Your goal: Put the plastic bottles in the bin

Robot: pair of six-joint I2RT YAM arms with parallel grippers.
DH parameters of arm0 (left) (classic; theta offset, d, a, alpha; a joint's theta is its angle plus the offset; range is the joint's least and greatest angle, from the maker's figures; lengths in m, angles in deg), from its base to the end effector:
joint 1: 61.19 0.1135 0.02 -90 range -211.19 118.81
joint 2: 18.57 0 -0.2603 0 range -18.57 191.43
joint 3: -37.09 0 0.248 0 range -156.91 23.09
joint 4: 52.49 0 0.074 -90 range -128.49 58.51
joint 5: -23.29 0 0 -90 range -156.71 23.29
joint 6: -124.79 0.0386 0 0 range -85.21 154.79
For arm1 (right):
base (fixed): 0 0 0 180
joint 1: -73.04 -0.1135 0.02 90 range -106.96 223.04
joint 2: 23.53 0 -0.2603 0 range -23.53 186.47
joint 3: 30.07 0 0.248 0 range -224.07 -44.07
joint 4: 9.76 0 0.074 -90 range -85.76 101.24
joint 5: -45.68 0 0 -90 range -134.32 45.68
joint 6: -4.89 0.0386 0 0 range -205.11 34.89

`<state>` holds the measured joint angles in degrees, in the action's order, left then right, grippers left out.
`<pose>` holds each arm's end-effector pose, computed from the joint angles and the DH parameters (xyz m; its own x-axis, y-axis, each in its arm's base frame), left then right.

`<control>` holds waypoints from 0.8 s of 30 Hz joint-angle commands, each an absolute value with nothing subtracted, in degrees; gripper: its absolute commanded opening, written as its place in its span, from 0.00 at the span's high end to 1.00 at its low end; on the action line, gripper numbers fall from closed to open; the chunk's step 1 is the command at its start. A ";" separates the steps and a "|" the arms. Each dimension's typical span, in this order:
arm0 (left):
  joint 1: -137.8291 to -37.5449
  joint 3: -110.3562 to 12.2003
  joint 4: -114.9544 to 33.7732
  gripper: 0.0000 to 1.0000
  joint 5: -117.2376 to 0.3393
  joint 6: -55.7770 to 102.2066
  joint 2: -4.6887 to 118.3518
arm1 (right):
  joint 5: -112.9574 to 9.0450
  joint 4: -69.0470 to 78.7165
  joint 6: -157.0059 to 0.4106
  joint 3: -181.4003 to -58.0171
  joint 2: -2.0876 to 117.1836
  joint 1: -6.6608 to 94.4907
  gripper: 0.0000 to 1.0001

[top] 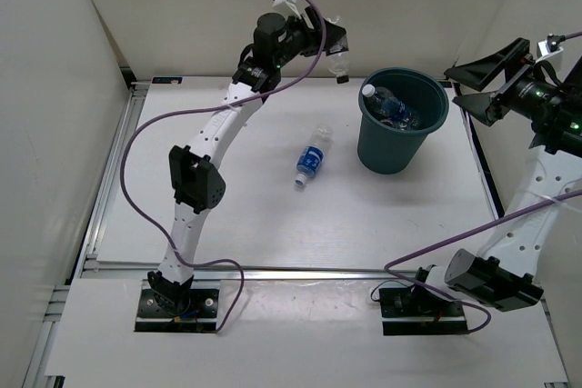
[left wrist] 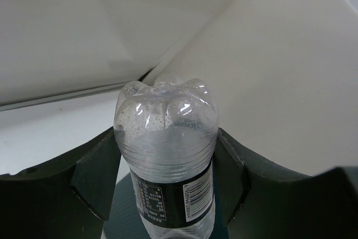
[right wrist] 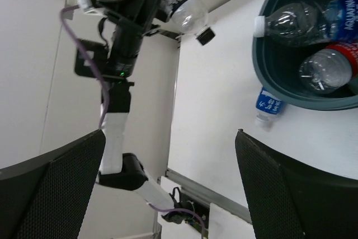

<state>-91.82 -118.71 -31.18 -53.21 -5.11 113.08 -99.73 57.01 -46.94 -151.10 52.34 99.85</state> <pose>0.4520 -0.2781 0.4150 -0.4138 -0.4799 -0.7736 0.5613 0.5346 -0.6318 0.2111 -0.0711 0.5065 -0.5223 0.6571 -0.5436 -0.1326 0.5671 0.8129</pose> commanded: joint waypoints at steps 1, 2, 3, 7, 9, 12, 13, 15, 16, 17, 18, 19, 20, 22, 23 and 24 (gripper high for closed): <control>-89.58 -116.92 -30.50 0.82 -54.23 -4.68 108.52 | -105.29 53.03 -43.20 -150.08 52.13 100.11 0.00; -89.58 -116.92 -28.05 0.83 -53.45 -4.67 107.82 | -105.92 50.06 -40.14 -148.59 52.14 100.11 0.00; -90.19 -116.92 -27.33 0.83 -53.44 -4.15 107.81 | -105.93 49.33 -38.98 -148.58 52.14 100.11 0.00; -91.77 -118.49 -26.62 0.83 -55.28 -2.48 107.54 | -112.49 44.77 -32.14 -153.48 55.56 102.30 0.00; -91.77 -119.56 -25.92 0.87 -56.15 -0.73 106.68 | -116.81 41.15 -28.44 -158.30 57.84 103.45 0.00; -91.77 -119.56 -25.92 0.90 -56.16 0.77 106.67 | -120.25 41.15 -23.69 -168.34 62.24 104.07 0.00; -92.30 -119.56 -25.92 0.90 -57.21 0.78 106.67 | -120.25 41.15 -21.94 -168.87 62.25 104.07 0.00; -93.35 -119.56 -25.92 0.90 -58.53 2.62 106.67 | -120.25 39.93 -19.38 -167.75 60.86 104.07 0.00; -94.05 -120.34 -25.92 0.90 -59.06 3.24 107.63 | -120.25 39.14 -18.76 -166.08 59.71 104.07 0.00; -95.45 -121.30 -25.92 0.90 -59.06 3.24 108.51 | -120.77 37.83 -17.71 -161.19 58.57 104.07 0.00; -96.16 -123.31 -26.44 0.90 -59.06 3.76 109.56 | -121.39 35.99 -16.31 -159.14 56.90 104.59 0.00; -96.86 -124.38 -26.45 0.90 -57.76 3.77 111.75 | -122.27 34.66 -14.21 -158.43 56.89 104.59 0.00; -98.70 -125.35 -26.97 0.90 -56.79 4.81 112.64 | -123.67 34.65 -14.18 -158.42 56.89 105.20 0.00; -100.82 -124.75 -27.50 0.90 -57.39 7.62 112.65 | -125.43 34.65 -14.18 -161.30 56.89 105.21 0.00; -103.09 -124.04 -28.28 0.90 -58.79 8.68 112.65 | -126.66 34.65 -13.58 -162.28 56.89 105.73 0.00; -104.07 -123.25 -29.16 0.90 -58.80 9.56 112.65 | -127.97 34.65 -12.96 -163.33 57.58 105.74 0.00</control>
<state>-99.25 -122.92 -27.33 -58.18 5.01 113.04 -122.18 38.59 -16.19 -160.17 57.74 105.03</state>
